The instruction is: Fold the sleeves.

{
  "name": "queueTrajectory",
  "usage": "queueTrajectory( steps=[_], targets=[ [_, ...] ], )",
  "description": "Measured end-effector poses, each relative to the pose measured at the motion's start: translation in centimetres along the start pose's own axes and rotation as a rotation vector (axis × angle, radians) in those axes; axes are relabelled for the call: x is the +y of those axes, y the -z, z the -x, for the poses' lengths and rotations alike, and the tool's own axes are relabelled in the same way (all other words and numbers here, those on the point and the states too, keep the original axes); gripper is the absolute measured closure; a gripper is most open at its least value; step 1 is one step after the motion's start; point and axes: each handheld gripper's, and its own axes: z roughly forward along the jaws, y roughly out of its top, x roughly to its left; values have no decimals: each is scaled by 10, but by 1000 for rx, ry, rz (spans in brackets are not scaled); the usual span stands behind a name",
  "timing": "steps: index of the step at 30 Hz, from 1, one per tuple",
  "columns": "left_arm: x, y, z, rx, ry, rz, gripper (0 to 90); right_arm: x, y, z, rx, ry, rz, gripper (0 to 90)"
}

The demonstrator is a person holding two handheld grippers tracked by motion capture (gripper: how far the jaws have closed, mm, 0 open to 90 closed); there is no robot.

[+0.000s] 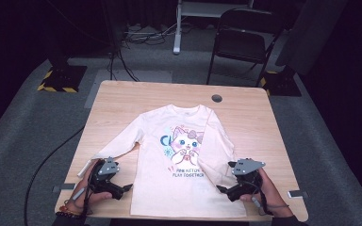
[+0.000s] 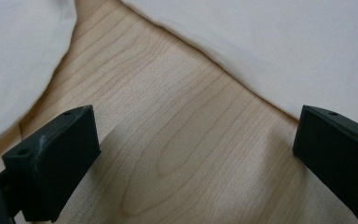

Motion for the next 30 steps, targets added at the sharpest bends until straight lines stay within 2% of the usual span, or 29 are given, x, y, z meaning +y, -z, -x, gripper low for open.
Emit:
queueTrajectory(
  steps=[9, 14, 30],
  targets=[
    [0, 0, 0, 0, 0, 0, 4, -10, 6, 13, -76, -28, -20, 43],
    [0, 0, 0, 0, 0, 0, 3, -18, 10, 22, -102, -59, -21, 44],
    [0, 0, 0, 1, 0, 1, 4, -43, 22, 37, -126, -116, -18, 41]
  ],
)
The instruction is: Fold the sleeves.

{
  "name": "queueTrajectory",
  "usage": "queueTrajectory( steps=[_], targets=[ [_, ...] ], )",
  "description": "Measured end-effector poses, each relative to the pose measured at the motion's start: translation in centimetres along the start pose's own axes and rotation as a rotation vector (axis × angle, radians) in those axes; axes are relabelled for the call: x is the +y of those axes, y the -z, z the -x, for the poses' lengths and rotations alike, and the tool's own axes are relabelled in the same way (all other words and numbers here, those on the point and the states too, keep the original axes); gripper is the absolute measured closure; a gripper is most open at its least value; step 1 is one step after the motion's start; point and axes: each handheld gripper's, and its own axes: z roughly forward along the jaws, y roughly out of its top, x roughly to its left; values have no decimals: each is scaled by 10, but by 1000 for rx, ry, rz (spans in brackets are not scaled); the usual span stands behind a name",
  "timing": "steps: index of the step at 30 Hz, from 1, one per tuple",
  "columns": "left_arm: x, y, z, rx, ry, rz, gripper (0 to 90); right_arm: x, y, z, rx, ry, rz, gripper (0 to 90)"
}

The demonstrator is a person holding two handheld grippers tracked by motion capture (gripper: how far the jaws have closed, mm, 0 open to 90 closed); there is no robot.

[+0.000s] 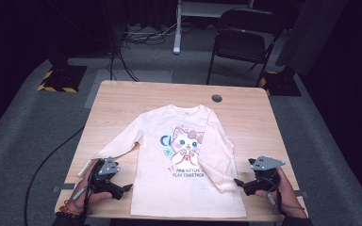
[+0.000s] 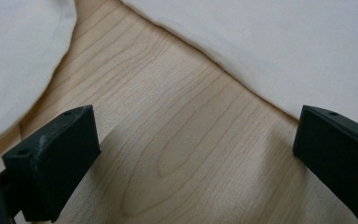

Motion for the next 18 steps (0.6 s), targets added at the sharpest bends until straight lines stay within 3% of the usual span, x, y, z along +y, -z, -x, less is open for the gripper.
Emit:
queueTrajectory(
  steps=[18],
  targets=[
    [0, 0, 0, 0, -1, -1, 4, -24, -3, 8, 6, -67, -33, 43]
  ],
)
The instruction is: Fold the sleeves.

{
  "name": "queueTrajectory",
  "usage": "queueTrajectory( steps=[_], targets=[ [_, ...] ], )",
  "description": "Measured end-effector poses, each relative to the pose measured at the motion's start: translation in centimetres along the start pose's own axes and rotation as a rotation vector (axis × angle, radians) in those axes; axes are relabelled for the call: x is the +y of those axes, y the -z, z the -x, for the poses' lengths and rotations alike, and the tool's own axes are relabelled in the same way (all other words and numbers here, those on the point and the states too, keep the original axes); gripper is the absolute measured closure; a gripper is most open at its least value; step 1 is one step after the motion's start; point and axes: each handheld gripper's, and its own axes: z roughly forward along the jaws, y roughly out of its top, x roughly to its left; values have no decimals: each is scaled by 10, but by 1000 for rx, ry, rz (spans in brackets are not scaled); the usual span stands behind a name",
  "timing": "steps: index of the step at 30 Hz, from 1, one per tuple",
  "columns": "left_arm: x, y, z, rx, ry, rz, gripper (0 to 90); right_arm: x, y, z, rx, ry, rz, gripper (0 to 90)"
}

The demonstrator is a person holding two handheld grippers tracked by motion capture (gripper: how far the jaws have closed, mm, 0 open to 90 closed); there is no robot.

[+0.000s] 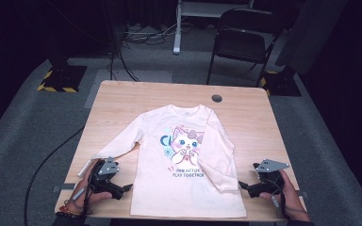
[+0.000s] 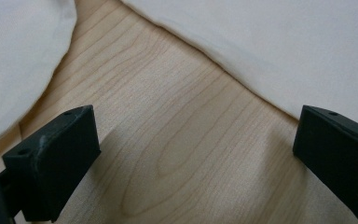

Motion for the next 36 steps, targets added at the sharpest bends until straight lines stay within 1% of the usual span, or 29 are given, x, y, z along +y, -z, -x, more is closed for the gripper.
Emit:
queueTrajectory(
  steps=[5, 7, 8, 9, 14, 16, 18, 23, 25, 29, 32, 36],
  targets=[
    [0, 0, 0, 1, 0, 0, 4, -5, -3, 1, 1, -16, -9, 36],
    [0, 0, 0, 3, 0, 0, 4, -7, -3, 3, 14, -37, 2, 33],
    [0, 0, 0, 4, 2, 0, 5, -9, -4, 3, 12, -42, 16, 26],
    [0, 0, 0, 6, 3, 0, 5, -10, -4, 3, 12, -43, 23, 25],
    [-1, 1, 1, 18, 17, -4, 4, -9, -4, 3, 12, -41, 21, 19],
    [0, 2, 2, 26, 14, -9, 6, -9, -4, 3, 12, -42, 21, 19],
    [0, 2, 2, 22, 16, -10, 8, -9, -4, 3, 12, -42, 21, 19],
    [0, 4, 1, 37, 16, -17, 16, -9, -4, 3, 12, -42, 22, 19],
    [0, 5, 1, 34, 19, -13, 28, -9, -4, 3, 12, -42, 21, 19],
    [1, 7, 0, 56, -1, -27, 30, -9, -4, 3, 12, -42, 22, 19],
    [1, 13, -3, 72, 17, -14, 29, -9, -4, 3, 12, -42, 22, 19],
    [-1, 22, -9, 113, 26, -8, 29, -9, -4, 3, 12, -42, 22, 19]
  ],
)
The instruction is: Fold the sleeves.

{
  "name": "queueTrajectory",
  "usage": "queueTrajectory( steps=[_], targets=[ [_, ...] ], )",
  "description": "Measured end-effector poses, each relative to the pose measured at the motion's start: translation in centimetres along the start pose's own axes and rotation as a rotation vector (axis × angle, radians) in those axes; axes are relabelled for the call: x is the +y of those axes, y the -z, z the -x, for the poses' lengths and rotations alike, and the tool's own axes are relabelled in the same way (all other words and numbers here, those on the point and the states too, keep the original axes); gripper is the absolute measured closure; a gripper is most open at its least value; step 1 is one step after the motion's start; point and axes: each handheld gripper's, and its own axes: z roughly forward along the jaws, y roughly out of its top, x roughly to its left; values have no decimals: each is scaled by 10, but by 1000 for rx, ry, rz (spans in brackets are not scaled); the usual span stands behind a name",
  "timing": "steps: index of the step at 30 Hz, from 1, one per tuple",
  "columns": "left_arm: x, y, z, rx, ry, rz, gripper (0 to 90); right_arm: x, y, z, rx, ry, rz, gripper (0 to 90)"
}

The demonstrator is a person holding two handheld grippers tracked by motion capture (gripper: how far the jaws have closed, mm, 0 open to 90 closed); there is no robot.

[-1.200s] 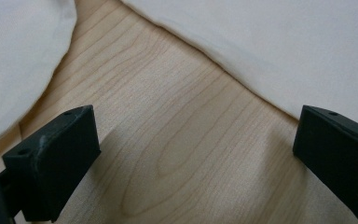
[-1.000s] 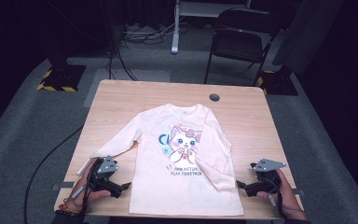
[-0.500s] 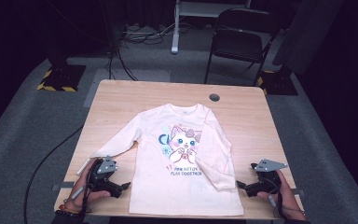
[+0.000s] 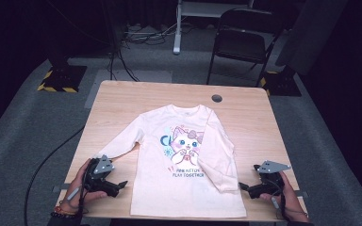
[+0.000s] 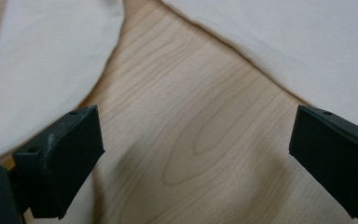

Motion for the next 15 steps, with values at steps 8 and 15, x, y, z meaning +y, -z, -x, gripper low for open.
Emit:
queueTrajectory(
  steps=[8, 15],
  targets=[
    [-6, 17, -16, 71, 59, 39, 26, 0, 0, 0, 0, 0, 0, 19],
    [-12, 26, -29, 110, 103, 54, 30, 0, 0, 0, 0, 0, 0, 19]
  ],
)
